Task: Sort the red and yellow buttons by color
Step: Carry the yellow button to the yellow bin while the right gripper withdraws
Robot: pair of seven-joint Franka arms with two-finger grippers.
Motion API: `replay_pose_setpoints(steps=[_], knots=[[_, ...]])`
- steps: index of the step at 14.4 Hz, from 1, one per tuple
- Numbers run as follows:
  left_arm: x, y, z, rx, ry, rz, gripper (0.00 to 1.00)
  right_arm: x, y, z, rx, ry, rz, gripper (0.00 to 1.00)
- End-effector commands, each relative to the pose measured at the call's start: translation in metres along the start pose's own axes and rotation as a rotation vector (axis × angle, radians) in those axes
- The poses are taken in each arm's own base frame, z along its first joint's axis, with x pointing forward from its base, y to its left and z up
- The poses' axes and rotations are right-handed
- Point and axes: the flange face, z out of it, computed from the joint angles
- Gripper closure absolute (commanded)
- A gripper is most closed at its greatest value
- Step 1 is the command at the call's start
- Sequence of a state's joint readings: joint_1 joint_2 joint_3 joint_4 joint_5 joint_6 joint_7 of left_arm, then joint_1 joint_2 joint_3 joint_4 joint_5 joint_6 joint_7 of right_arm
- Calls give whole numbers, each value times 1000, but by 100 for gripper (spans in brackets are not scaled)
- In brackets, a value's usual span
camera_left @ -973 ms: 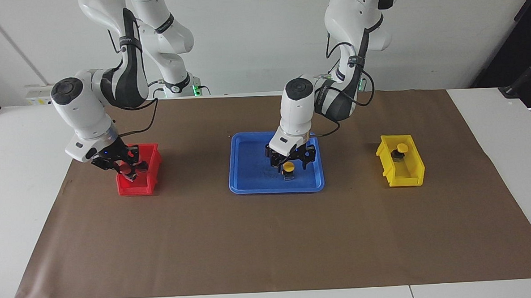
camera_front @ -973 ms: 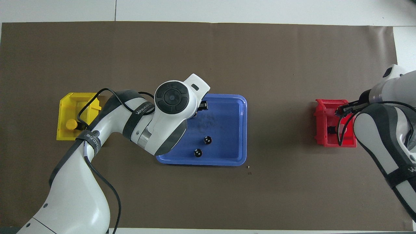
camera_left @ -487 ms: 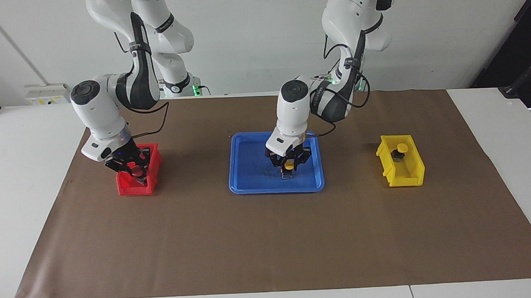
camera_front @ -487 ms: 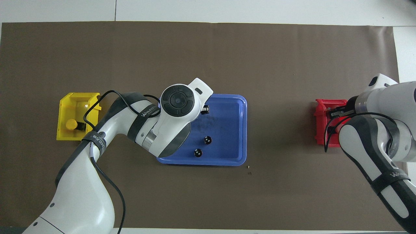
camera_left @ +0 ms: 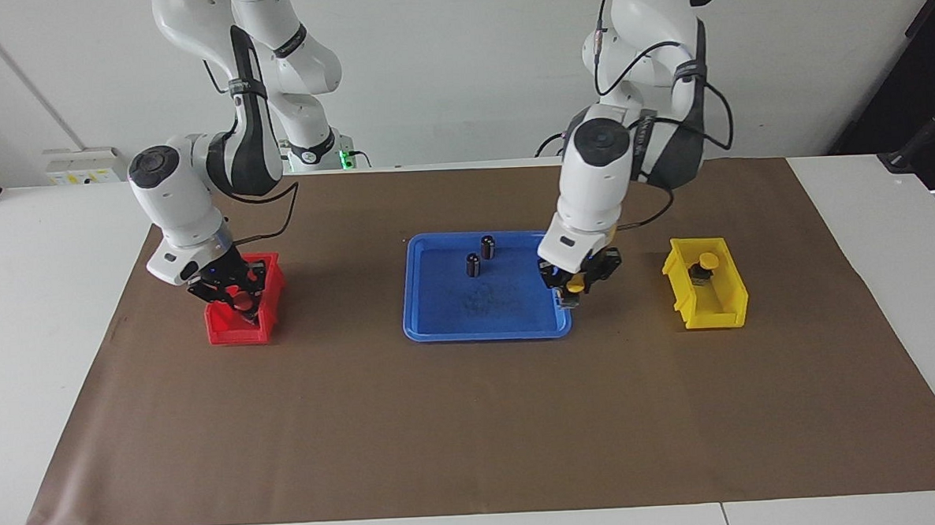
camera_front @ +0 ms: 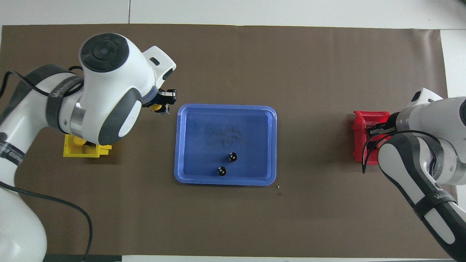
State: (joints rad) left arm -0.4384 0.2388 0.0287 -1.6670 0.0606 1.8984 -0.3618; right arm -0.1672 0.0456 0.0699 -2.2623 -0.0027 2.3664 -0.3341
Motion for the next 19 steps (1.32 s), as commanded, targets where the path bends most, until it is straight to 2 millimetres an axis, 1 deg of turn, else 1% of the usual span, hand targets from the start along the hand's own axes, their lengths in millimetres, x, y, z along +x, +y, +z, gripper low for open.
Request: replay_pose_setpoints(steps=[1,3,4,5,6,7,8,9,10,11,12,13,14,15,16,17,18,19], knots=[[9,-88,-6,14,-27,88,99,-8,0,-3,4,17,2,69],[16,-147,2,12,-41,126,99,-6,3,-6,6,12,0,41],[15,-166,10,11,-48,121,99,-3,6,-11,7,8,-8,30],[12,-182,15,9,-36,109,99,1,15,-23,17,-16,-12,24],[8,-196,25,8,-24,105,99,7,24,-41,26,-37,-17,21],[1,-203,32,8,-11,125,99,15,27,-61,32,-51,-19,15],[-4,-211,39,7,-6,135,98,21,28,-82,38,-64,-14,3],[-12,-217,48,6,-3,147,99,26,27,-108,43,-74,-16,0],[-19,-217,54,5,6,158,98,29,25,-133,42,-74,-21,0],[-24,-219,60,5,21,158,99,31,22,-163,41,-72,-7,0],[-26,-219,68,5,29,167,99,33,21,-186,42,-80,18,0],[-27,-220,74,6,35,171,99,33,20,-214,44,-90,41,0],[-30,-228,83,6,35,157,99,31,20,-235,47,-107,68,0],[-29,-228,88,8,48,159,99,28,20,-252,53,-128,91,0],[-32,-228,96,8,52,164,99,27,20,-263,57,-145,118,0],[-33,-230,101,9,66,167,99,28,22,-266,52,-151,156,0],[-34,-230,107,10,70,169,99,26,27,-268,47,-156,186,0],[-34,-233,113,10,73,164,98,30,34,-265,50,-147,200,0]])
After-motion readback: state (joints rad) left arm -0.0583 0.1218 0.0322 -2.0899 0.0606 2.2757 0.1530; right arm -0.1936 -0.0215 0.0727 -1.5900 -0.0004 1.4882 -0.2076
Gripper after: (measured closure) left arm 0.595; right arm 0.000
